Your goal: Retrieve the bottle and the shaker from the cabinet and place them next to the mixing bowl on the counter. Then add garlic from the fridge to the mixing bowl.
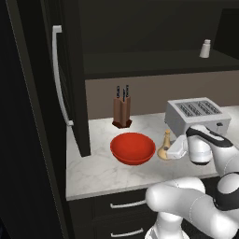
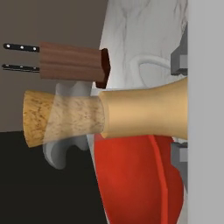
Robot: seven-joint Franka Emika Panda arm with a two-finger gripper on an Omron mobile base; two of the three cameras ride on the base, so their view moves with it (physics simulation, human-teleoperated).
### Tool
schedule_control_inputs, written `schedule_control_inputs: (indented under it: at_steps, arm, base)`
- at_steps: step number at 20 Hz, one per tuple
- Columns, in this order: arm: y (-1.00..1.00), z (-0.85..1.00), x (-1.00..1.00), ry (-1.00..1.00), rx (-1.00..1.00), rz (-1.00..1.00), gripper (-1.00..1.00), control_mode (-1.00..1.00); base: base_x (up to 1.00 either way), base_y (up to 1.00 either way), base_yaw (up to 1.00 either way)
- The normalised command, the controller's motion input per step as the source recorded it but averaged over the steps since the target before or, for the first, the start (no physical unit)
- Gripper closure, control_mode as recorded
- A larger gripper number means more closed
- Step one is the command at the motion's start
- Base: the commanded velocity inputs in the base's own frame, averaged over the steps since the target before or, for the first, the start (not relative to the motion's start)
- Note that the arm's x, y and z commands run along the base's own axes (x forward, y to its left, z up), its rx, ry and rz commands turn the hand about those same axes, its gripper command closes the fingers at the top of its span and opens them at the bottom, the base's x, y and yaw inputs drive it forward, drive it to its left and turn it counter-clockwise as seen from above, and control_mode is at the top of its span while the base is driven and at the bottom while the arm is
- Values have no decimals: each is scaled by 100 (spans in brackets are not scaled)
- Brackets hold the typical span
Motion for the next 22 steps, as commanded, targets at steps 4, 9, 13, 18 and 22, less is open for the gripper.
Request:
schedule_control_inputs:
  at_steps: [4, 9, 13, 18, 22]
  arm:
    - [0, 0, 18, -1, 0, 0, 100, -100]
    - [0, -21, 1, 0, 0, 0, 100, -100]
    - [0, -34, 0, 0, 0, 0, 100, -100]
    - [0, -17, 0, 0, 0, 0, 100, -100]
    - [0, 0, 0, 0, 0, 0, -100, -100]
  base:
    - [0, 0, 0]
    - [0, 0, 0]
    - [0, 0, 0]
    - [0, 0, 0]
    - [0, 0, 0]
